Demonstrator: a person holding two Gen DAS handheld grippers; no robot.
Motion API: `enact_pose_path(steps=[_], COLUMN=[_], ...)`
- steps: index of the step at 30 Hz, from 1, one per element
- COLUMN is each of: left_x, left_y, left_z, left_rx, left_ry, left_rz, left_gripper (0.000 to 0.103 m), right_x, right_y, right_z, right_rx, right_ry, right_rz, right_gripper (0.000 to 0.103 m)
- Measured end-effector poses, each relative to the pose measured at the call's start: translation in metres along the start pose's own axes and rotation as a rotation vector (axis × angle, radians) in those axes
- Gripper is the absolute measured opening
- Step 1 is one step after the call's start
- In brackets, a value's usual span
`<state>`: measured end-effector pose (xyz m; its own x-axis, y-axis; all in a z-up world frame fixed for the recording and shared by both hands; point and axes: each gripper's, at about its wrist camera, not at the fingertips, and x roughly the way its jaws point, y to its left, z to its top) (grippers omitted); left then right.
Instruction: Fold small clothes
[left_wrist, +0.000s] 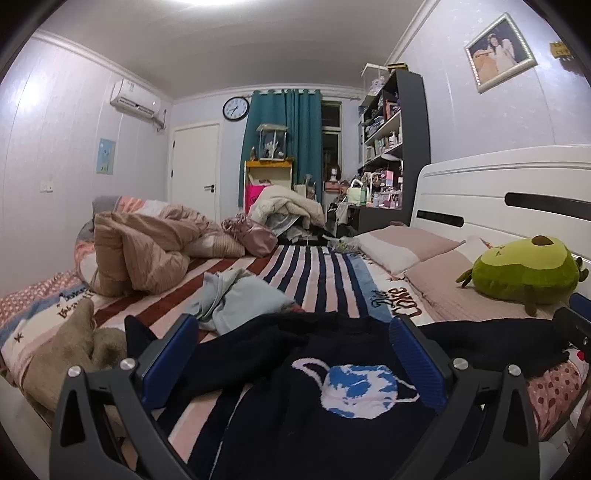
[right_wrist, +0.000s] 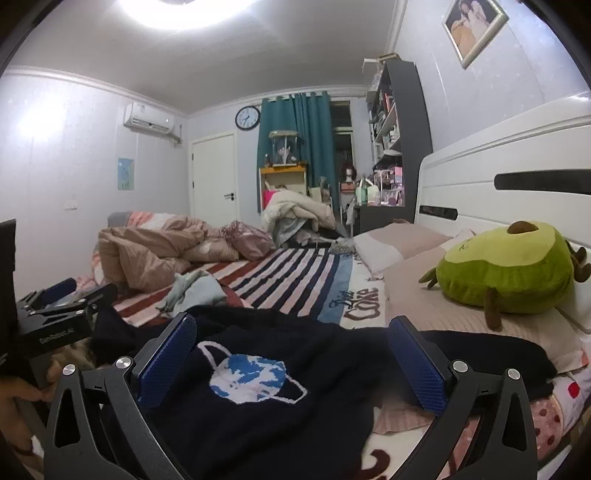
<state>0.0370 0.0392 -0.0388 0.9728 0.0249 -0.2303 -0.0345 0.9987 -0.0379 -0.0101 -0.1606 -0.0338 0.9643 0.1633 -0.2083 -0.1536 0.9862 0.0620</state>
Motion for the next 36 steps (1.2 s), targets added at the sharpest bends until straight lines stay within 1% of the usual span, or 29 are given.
enact_pose_path(steps=[4,6,8,12,14,16,19,20,23,24,25,26,27,28,29,30,31,32,34,36], left_x=[0.023,0.038,0.056,0.086,0.103,0.118,0.137,0.141,0.15,0.154,0.157,0.161,0.162,0.165,0.165,0.165,0.163,0.16,0.154,0.145], left_y=[0.02,0.034,0.056,0.103,0.123,0.135,0.148,0.152,0.161,0.163,0.163,0.165,0.167,0.168,0.169,0.169,0.17,0.171,0.173,0.169], left_z=[-0.008,-0.013,-0.021,-0.038,-0.048,-0.059,-0.071,-0.073,-0.075,-0.076,-0.075,-0.076,-0.076,-0.078,-0.078,-0.079,-0.078,-0.076,-0.07,-0.06], left_rx=[-0.01,-0.002,0.002,-0.044,-0.07,-0.067,-0.061,-0.062,-0.062,-0.06,-0.06,-0.063,-0.065,-0.075,-0.083,-0.086,-0.092,-0.107,-0.148,-0.159], left_ry=[0.046,0.083,0.134,0.235,0.289,0.329,0.365,0.375,0.381,0.383,0.387,0.396,0.406,0.411,0.413,0.406,0.393,0.374,0.334,0.284], left_rz=[0.032,0.092,0.154,0.22,0.26,0.292,0.338,0.343,0.356,0.356,0.354,0.346,0.332,0.31,0.303,0.307,0.311,0.3,0.253,0.212], left_gripper=[0.102,0.102,0.102,0.101,0.096,0.086,0.078,0.077,0.068,0.061,0.051,0.045,0.032,0.024,0.02,0.014,0.011,0.011,0.01,0.01], right_x=[0.028,0.044,0.065,0.11,0.126,0.14,0.156,0.16,0.171,0.174,0.178,0.18,0.182,0.185,0.186,0.188,0.19,0.191,0.192,0.192], right_y=[0.004,0.006,0.012,0.022,0.025,0.027,0.033,0.034,0.035,0.035,0.034,0.034,0.034,0.034,0.033,0.032,0.032,0.032,0.031,0.031], right_z=[-0.006,-0.011,-0.018,-0.039,-0.049,-0.057,-0.065,-0.067,-0.07,-0.071,-0.072,-0.072,-0.073,-0.074,-0.075,-0.076,-0.076,-0.077,-0.077,-0.076], right_rx=[0.019,0.025,0.013,-0.02,-0.015,-0.009,-0.014,-0.016,-0.022,-0.021,-0.015,-0.011,-0.007,-0.002,0.001,0.002,0.002,0.001,0.002,0.004], right_ry=[0.044,0.063,0.103,0.198,0.237,0.266,0.296,0.301,0.318,0.323,0.327,0.331,0.333,0.337,0.341,0.344,0.347,0.348,0.348,0.346], right_rz=[0.007,0.01,0.014,0.021,0.032,0.042,0.051,0.053,0.056,0.055,0.054,0.054,0.055,0.055,0.054,0.053,0.051,0.048,0.05,0.054], right_gripper=[0.103,0.103,0.103,0.103,0.103,0.103,0.103,0.103,0.103,0.103,0.103,0.103,0.103,0.103,0.103,0.103,0.103,0.103,0.103,0.103])
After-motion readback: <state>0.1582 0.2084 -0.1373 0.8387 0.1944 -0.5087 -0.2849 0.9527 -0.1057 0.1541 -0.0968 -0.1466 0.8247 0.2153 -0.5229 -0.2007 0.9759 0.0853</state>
